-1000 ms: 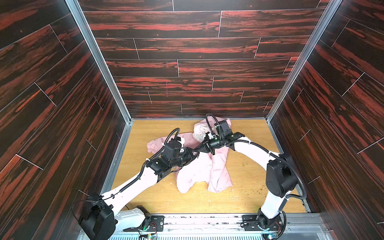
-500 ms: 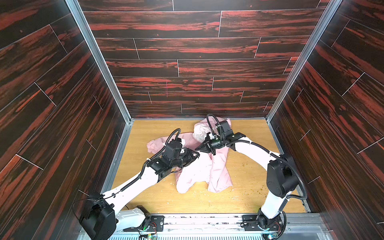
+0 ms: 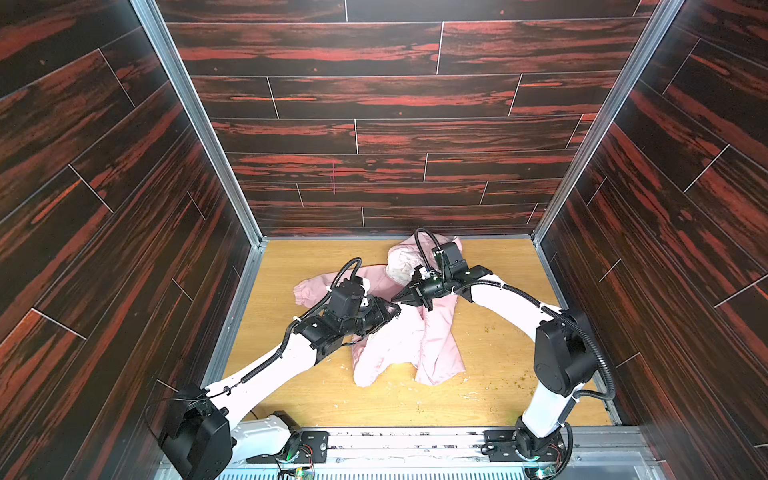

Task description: Zip up the jacket

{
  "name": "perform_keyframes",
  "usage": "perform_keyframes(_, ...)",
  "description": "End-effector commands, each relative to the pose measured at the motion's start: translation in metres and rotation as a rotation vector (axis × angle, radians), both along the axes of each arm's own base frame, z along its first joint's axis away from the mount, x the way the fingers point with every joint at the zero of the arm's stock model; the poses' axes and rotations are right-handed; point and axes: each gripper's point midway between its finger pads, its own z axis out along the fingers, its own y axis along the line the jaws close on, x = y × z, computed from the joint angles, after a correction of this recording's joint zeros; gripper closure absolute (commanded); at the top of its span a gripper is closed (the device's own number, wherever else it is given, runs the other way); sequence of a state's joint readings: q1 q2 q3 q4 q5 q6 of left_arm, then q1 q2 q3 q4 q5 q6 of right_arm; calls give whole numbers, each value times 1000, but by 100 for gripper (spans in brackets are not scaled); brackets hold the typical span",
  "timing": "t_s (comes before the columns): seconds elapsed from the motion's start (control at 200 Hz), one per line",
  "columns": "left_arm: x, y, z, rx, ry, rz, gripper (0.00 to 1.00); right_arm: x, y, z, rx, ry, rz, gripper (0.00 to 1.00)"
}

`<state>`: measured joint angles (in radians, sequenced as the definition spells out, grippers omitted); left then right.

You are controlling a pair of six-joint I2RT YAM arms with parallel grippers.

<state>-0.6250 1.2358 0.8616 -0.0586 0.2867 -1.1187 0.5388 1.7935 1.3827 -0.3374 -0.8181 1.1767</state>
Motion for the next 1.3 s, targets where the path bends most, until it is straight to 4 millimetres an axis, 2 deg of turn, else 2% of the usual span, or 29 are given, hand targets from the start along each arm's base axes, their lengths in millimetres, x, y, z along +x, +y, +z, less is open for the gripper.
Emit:
perform_keyframes(0.0,2,6,1,-6,-8,29,60,-4,-7,23,22,-47,-9,100)
perform_keyframes(0.336,-1,-11,1,-31,11,-64,72,-1,-6,23,24,-48,-10,100)
perform_keyframes(0.571,0,-13,2,-36,3,-78,80,0,-7,23,24,-47,-13,100)
perform_keyframes(0.641,2,-13,3,-37,3,-76,80,1,-7,23,25,-49,-14,100)
perform_keyframes(0.867,8,-8,8,-50,-14,-55,61,2,-8,24,28,-45,-18,100)
perform_keyframes(1.057,15,-4,13,-71,-30,-32,60,2,-9,25,30,-46,-20,100)
perform_keyframes(1.297,19,-16,19,-114,-40,-79,67,3,-9,24,31,-42,-18,100)
